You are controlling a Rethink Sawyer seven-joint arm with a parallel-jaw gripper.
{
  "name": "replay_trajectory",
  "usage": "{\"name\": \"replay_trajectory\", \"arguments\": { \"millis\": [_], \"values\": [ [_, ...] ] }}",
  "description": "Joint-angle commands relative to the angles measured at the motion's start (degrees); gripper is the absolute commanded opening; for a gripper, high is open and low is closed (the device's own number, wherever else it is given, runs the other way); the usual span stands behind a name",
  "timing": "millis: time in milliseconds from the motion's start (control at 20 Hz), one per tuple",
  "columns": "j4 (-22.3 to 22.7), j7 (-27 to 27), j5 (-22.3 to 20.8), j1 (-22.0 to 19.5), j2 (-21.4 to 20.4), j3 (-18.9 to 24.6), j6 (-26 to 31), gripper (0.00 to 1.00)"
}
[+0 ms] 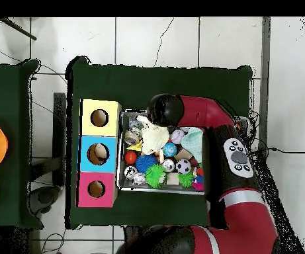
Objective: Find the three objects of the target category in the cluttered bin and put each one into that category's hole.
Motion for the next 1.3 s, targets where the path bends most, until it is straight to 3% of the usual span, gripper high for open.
{"name": "replay_trajectory", "arguments": {
  "millis": [50,850,1300],
  "values": [
    [1.4,5.8,-2.8,-1.5,1.9,-1.0,-1.2,1.00],
    [8.6,9.7,-2.3,-0.4,-2.2,-2.6,-5.2,1.00],
    [11.5,10.0,-2.8,-1.2,-0.4,-3.1,-9.7,1.00]
  ]
}}
